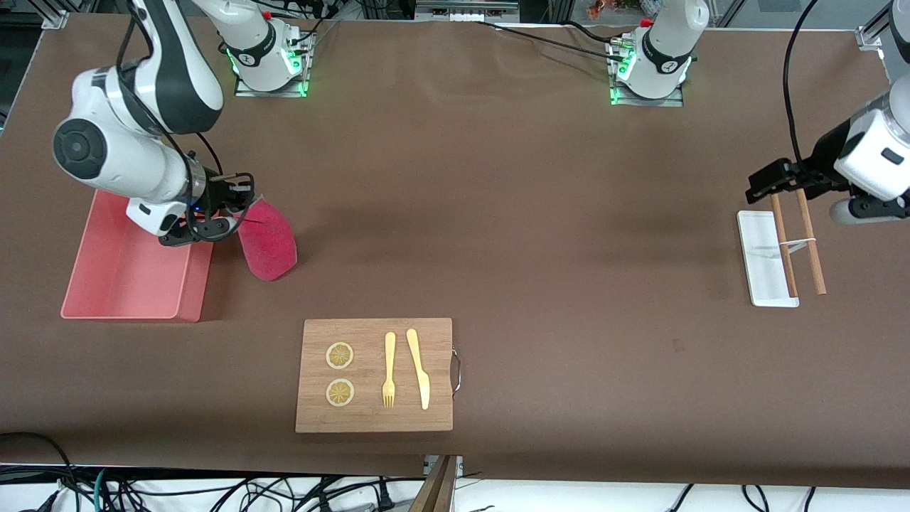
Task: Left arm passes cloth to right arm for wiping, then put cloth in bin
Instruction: 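Lower the cloth with the right gripper onto the table beside the bin, then rub the cloth across the table surface with the right gripper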
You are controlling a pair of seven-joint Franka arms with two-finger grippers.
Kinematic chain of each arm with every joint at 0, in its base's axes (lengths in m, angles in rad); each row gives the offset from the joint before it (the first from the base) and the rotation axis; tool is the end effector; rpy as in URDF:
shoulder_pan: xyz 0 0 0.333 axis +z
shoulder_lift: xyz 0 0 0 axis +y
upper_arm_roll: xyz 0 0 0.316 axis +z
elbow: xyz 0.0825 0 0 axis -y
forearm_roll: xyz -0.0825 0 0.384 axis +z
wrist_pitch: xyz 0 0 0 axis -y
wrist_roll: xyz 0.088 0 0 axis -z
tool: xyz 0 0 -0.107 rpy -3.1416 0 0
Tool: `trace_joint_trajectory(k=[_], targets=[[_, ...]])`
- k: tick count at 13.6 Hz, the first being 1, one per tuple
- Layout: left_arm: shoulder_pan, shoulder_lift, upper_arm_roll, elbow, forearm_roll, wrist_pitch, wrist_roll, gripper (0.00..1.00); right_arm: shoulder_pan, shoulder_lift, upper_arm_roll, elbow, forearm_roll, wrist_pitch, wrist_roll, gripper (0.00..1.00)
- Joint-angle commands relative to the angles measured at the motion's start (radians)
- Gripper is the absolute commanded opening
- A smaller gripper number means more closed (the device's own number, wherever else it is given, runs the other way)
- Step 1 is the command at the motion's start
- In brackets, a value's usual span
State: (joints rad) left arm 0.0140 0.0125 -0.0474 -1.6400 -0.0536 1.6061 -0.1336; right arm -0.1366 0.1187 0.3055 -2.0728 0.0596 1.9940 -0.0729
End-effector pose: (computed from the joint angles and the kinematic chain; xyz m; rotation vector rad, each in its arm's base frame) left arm 0.5584 -0.0241 0.5880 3.0864 0.1596 -0.0784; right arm 0.5369 0.0931 0.3618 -3.0314 -0.3248 0.3005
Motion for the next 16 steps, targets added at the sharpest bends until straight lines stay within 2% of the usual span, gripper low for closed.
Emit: trace_joint_trajectory(k=[1,6,7,9,13,16], targets=[[-0.032,-0.049,0.021,-0.002,-0.011,-0.032,0.034,1.00,0.000,0.015,0.007,-0.046,-0.043,0.090,0.022,0.00],[-0.037,-0.054,0.017,-0.001,-0.008,-0.063,0.038,1.00,-0.003,0.157,0.001,-0.052,-0.130,0.241,0.071,0.00],[-0.040,-0.051,0.003,-0.001,0.027,-0.061,0.038,1.00,-0.003,0.173,0.001,-0.052,-0.144,0.259,0.091,0.00],[-0.040,-0.049,-0.051,-0.006,0.136,-0.055,0.031,1.00,-0.003,0.199,0.001,-0.050,-0.146,0.288,0.102,0.00],[-0.031,-0.035,-0.065,0.038,0.126,-0.060,0.046,1.00,0.005,0.240,-0.008,-0.041,-0.150,0.328,0.129,0.00],[-0.039,-0.034,-0.095,0.049,0.127,-0.060,0.032,1.00,0.087,0.249,-0.022,-0.018,-0.146,0.330,0.241,0.00]])
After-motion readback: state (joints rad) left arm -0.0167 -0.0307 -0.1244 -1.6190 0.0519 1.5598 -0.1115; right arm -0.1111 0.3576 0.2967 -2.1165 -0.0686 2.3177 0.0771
